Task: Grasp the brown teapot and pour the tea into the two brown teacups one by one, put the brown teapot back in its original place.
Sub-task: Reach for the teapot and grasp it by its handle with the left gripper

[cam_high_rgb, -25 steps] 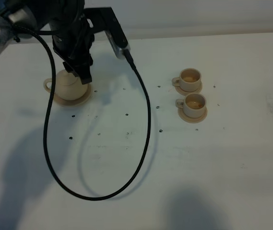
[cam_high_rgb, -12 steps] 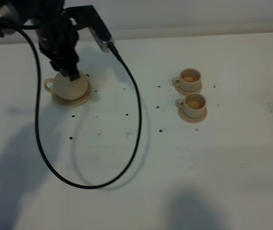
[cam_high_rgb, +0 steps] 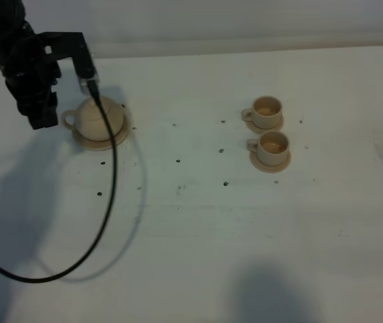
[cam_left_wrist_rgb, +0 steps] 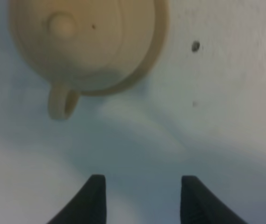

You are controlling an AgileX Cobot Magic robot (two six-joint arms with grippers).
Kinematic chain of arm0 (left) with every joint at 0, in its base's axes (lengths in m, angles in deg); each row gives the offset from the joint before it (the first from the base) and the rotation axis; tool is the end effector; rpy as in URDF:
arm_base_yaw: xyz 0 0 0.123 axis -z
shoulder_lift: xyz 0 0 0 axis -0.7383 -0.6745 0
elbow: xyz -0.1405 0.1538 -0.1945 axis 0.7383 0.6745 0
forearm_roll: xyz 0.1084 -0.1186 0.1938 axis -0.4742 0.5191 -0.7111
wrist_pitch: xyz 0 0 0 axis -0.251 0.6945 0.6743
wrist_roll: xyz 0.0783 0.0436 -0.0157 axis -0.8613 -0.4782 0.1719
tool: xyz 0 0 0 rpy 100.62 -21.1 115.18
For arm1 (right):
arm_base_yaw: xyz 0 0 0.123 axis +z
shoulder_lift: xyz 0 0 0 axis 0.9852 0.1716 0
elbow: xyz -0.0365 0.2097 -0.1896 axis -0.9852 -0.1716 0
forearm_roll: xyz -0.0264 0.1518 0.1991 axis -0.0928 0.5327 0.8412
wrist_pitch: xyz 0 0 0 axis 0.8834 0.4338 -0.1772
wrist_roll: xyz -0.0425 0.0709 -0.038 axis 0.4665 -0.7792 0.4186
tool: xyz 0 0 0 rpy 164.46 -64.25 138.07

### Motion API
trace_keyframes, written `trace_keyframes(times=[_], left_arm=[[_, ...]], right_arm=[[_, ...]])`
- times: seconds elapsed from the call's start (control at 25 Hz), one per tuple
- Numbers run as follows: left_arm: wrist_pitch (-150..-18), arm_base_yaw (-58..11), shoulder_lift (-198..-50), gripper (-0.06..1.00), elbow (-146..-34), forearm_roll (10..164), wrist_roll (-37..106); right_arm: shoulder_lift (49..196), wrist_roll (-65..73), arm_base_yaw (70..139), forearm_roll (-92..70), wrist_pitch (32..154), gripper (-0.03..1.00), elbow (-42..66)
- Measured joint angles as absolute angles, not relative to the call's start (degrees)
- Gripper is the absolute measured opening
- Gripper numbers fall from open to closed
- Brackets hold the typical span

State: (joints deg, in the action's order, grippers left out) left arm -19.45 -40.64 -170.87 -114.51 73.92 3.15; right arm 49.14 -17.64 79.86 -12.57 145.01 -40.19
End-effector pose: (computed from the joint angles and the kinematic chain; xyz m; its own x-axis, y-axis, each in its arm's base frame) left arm 0.4385 -0.0539 0.2322 -0.3026 0.9495 -0.0831 0.9357 0.3125 0.1640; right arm -0.0051 0.0091 0.2744 -0.4654 0.0405 -0.8842 -0.0663 0.9945 0.0805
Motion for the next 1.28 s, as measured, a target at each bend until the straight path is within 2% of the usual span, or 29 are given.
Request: trace_keyframes(times=[0.2, 0.56, 1.28], left_arm=[[-21.52, -41.31, -171.05, 0.39, -114.51, 73.56, -1.42], [-28.61, -41.31, -175.79, 0.53, -114.51, 70.35, -0.94], [-38.17, -39.06, -180.11, 0.54, -114.51, 69.41, -2.33]], right_arm=[[49.14, -17.64, 79.86, -12.57, 145.01, 0.47, -40.19], [49.14, -17.64, 79.86, -12.57, 145.01, 0.47, -40.19], [49.14, -17.64, 79.86, -12.57, 145.01, 0.47, -40.19]])
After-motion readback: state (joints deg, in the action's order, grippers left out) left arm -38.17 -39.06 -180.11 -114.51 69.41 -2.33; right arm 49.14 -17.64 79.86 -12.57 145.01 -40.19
